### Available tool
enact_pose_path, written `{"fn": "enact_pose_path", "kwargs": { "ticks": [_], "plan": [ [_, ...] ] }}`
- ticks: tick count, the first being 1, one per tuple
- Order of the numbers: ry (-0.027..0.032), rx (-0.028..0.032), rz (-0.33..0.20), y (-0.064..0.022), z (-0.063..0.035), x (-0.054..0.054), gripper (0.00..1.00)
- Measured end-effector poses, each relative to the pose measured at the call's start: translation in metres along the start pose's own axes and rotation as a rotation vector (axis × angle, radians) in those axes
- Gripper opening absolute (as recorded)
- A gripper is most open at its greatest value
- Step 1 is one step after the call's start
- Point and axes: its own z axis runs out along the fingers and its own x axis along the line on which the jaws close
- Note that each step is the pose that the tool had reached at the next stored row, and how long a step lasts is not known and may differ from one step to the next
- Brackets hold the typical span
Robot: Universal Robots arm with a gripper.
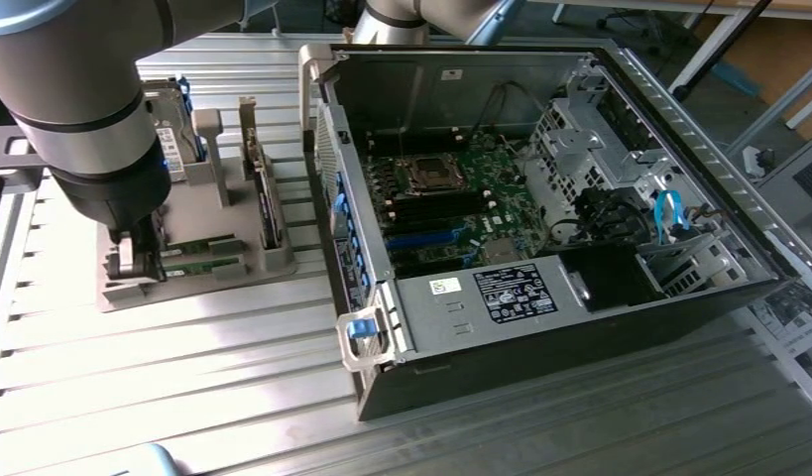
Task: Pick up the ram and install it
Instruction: 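Pick up the ram and move it above insertion slot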
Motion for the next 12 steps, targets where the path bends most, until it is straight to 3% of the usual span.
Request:
{"fn": "enact_pose_path", "kwargs": {
  "ticks": [12],
  "plan": [
    [0.0002,0.0,0.0,-0.0001,0.0026,-0.003,0.44]
  ]
}}
